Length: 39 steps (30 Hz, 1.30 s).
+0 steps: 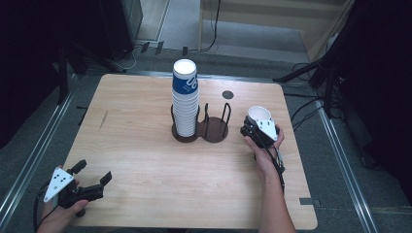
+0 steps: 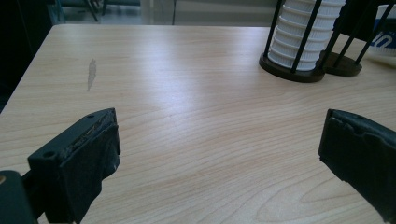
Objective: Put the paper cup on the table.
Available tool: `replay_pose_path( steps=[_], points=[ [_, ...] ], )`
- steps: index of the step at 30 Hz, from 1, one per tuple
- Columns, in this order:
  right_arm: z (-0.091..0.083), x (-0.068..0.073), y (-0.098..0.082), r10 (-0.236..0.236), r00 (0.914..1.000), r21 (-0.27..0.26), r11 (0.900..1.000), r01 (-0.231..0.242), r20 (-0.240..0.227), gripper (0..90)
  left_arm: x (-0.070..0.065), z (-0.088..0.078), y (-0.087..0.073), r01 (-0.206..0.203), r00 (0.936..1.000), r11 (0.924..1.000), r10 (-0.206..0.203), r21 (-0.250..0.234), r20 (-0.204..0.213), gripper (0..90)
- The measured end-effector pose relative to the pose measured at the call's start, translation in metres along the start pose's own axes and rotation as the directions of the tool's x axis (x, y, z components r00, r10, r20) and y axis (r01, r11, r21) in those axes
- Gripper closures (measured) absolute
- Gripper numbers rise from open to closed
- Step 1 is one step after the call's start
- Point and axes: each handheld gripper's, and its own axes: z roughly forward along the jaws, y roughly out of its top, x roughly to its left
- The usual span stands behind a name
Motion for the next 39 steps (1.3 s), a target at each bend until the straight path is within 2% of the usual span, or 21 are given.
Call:
replay_pose_path(
  steps=[5, 9, 21, 26, 28, 30, 39],
  points=[
    [0.003, -0.004, -0.003, 0.018, 0.9998, 0.028, 0.999, -0.018, 0.011, 19.9, 0.000, 0.000, 0.000, 0.001, 1.0000, 1.0000, -0.001, 0.000, 0.000, 0.0],
    [0.004, -0.007, -0.004, 0.028, 0.9996, 0.046, 0.999, -0.028, 0.000, 19.4, 0.000, 0.000, 0.000, 0.005, 1.0000, 1.0000, -0.005, 0.002, 0.000, 0.0],
    [0.004, -0.011, -0.005, 0.028, 0.9996, 0.085, 0.996, -0.028, 0.000, 18.0, 0.000, 0.000, 0.000, 0.006, 1.0000, 1.0000, -0.006, 0.001, -0.001, 0.0],
    [0.002, -0.013, -0.006, 0.026, 0.9992, 0.102, 0.994, -0.023, -0.030, 12.0, 0.001, 0.000, 0.000, 0.010, 1.0000, 1.0000, -0.010, -0.001, 0.001, 0.0],
    [0.001, -0.014, -0.005, 0.041, 0.9978, 0.115, 0.993, -0.035, -0.051, 4.1, 0.001, 0.000, 0.000, 0.010, 1.0000, 1.0000, -0.010, 0.002, 0.000, 0.0],
    [0.001, -0.016, -0.004, 0.046, 0.9965, 0.119, 0.992, -0.038, -0.070, 1.0, 0.001, 0.000, 0.000, 0.009, 1.0000, 1.0000, -0.009, 0.002, 0.000, 0.0],
    [-0.013, -0.021, 0.006, 0.062, 0.9937, 0.108, 0.993, -0.052, -0.094, 0.0, 0.000, 0.000, 0.000, 0.010, 0.9999, 1.0000, -0.010, 0.000, -0.003, 0.0]
  ],
)
